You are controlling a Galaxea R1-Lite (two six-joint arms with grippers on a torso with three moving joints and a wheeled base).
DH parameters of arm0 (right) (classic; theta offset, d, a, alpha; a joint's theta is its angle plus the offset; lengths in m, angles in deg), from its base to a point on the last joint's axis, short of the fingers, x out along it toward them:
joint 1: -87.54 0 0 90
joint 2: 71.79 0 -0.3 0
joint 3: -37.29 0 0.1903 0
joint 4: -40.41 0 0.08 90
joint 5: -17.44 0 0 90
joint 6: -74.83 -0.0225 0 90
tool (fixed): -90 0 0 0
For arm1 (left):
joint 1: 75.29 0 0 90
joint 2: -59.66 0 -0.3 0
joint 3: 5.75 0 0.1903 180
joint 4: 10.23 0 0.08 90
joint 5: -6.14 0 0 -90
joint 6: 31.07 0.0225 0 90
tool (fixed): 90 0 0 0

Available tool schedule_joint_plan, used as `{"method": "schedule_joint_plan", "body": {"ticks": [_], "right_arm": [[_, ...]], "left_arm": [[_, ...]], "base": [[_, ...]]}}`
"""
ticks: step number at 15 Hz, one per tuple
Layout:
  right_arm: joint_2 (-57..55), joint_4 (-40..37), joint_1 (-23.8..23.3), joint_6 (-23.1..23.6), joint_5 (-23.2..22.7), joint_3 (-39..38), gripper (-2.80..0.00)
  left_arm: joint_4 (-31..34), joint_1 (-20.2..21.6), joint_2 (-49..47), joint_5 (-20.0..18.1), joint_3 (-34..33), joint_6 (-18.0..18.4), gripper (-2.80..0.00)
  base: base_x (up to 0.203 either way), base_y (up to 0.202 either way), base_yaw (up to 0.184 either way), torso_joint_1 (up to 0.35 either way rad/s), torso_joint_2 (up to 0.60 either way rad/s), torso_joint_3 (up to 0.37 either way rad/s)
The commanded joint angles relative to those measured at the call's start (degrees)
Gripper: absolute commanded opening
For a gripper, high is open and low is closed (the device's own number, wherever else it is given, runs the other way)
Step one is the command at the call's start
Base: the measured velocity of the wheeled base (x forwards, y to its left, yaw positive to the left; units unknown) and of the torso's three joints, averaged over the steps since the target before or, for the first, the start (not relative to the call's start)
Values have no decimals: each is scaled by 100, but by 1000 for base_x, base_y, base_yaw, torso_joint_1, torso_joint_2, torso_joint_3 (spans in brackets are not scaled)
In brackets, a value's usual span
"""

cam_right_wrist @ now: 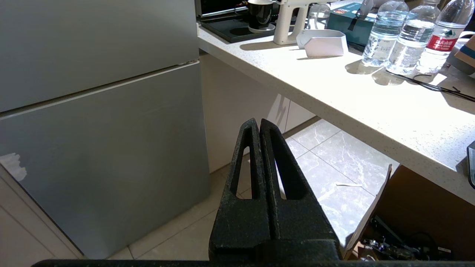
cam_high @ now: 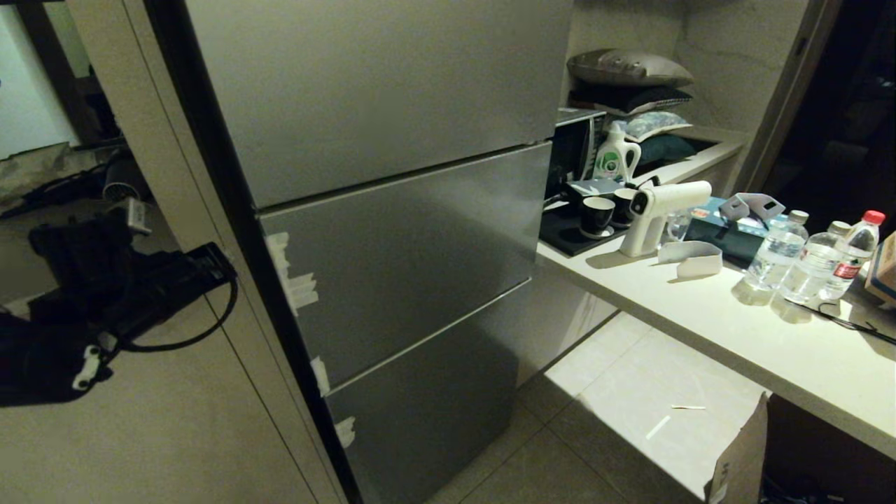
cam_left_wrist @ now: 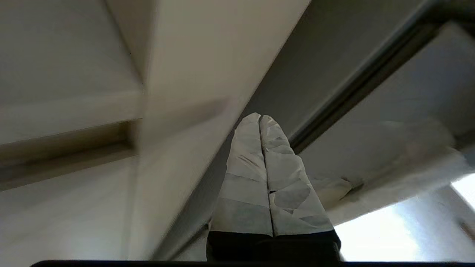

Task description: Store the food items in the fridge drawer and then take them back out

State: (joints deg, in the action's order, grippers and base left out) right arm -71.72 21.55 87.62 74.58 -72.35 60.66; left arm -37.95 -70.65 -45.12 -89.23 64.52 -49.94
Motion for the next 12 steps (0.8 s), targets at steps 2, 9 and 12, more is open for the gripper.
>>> {"method": "schedule_joint_plan", "body": {"ticks": [2,9,12], "right_arm": [[1,6,1,-1,-3,-176,-280],[1,6,1,-1,-3,-176,-280],[1,6,1,-1,-3,-176,-280]], "left_arm": [[-109,9,-232,-376,123,-192,-280],[-726,-5,-679,-635,225,-187,-280],[-806,-15,-753,-808,206,-187,-280]], "base": [[0,0,0,0,0,0],[0,0,0,0,0,0],[0,0,0,0,0,0]]}}
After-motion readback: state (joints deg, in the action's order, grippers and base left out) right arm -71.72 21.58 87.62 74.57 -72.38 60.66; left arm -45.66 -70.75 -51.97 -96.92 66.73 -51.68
